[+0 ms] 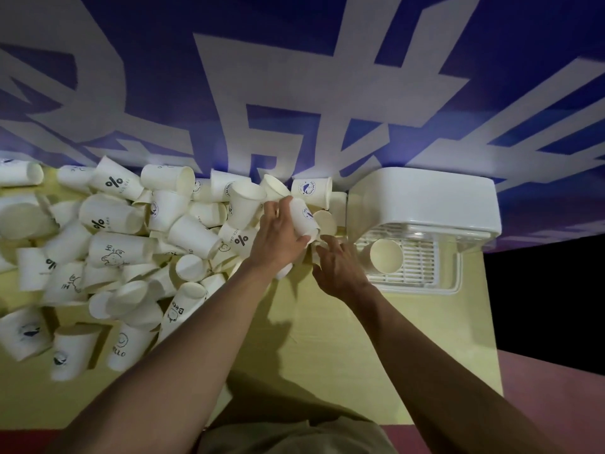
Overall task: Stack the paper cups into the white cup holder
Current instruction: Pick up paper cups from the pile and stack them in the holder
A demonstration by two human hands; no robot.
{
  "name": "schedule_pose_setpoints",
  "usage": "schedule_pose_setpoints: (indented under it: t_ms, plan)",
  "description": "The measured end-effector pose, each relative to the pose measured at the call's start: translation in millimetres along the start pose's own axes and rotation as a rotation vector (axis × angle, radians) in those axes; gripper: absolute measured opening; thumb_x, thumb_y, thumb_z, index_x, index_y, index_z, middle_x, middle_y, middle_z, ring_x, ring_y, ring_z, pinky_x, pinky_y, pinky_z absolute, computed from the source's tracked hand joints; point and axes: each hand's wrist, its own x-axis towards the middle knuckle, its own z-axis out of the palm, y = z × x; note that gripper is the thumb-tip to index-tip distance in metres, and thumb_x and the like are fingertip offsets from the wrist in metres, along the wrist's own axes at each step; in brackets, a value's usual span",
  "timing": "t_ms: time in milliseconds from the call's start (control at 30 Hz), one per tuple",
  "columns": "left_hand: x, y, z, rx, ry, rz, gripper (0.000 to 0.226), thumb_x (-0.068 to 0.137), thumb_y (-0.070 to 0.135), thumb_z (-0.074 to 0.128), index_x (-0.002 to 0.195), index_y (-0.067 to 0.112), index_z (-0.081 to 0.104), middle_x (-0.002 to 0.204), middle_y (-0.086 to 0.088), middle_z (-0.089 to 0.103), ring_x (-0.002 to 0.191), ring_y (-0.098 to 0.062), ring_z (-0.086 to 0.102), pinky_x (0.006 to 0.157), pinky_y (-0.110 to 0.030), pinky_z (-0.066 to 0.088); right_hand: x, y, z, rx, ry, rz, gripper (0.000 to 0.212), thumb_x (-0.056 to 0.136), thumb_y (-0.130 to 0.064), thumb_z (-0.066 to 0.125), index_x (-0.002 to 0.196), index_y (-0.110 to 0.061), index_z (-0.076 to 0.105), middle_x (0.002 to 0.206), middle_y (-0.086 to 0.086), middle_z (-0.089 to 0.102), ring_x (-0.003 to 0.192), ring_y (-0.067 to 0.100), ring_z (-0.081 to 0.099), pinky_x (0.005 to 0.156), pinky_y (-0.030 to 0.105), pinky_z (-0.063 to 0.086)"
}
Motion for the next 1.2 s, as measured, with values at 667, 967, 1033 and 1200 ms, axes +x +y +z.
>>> schedule_pose_setpoints:
  t_ms: [667, 967, 1033, 1200]
  plan:
    - [-127.2, 2.1, -32.3, 0.117, 0.172, 0.360, 0.027, 0.094, 0.030, 0.064, 0.116, 0.015, 0.066, 0.105, 0.004, 0.054, 0.095, -0.018, 0.054, 0.079, -0.035, 0.051, -123.6, 12.4, -65.3, 0.480, 0.364, -0.056, 0.031, 0.089, -0.011, 0.074, 0.115, -0.020, 0.059, 0.115, -0.009, 0.057, 0.096, 0.012, 0.061, 0.083, 0.022, 0.051]
    - [-145.3, 80.4, 3.5, 0.143, 0.156, 0.378, 0.021, 0.093, 0.037, 0.068, 0.096, 0.016, 0.064, 0.133, 0.001, 0.042, 0.117, -0.020, 0.050, 0.086, -0.033, 0.052, -173.4, 72.6, -87.4, 0.392, 0.467, -0.010, 0.038, 0.093, -0.027, 0.072, 0.127, -0.019, 0.057, 0.100, -0.001, 0.067, 0.085, 0.012, 0.059, 0.070, 0.033, 0.054]
    - [-142.4, 99.0, 13.6, 0.186, 0.147, 0.407, 0.022, 0.093, 0.037, 0.068, 0.091, 0.016, 0.061, 0.144, -0.002, 0.033, 0.122, -0.022, 0.049, 0.081, -0.034, 0.055, -179.7, 89.7, -87.3, 0.347, 0.488, -0.013, 0.025, 0.095, -0.033, 0.068, 0.114, -0.018, 0.069, 0.101, 0.000, 0.062, 0.085, 0.016, 0.060, 0.069, 0.038, 0.056]
    - [-129.9, 134.9, 40.9, 0.248, 0.098, 0.436, 0.022, 0.089, 0.034, 0.067, 0.092, 0.018, 0.053, 0.149, -0.002, 0.033, 0.128, -0.025, 0.045, 0.088, -0.037, 0.052, -196.2, 123.3, -84.8, 0.421, 0.460, 0.012, 0.016, 0.093, -0.030, 0.073, 0.099, -0.015, 0.069, 0.129, 0.004, 0.040, 0.102, 0.021, 0.061, 0.083, 0.028, 0.055]
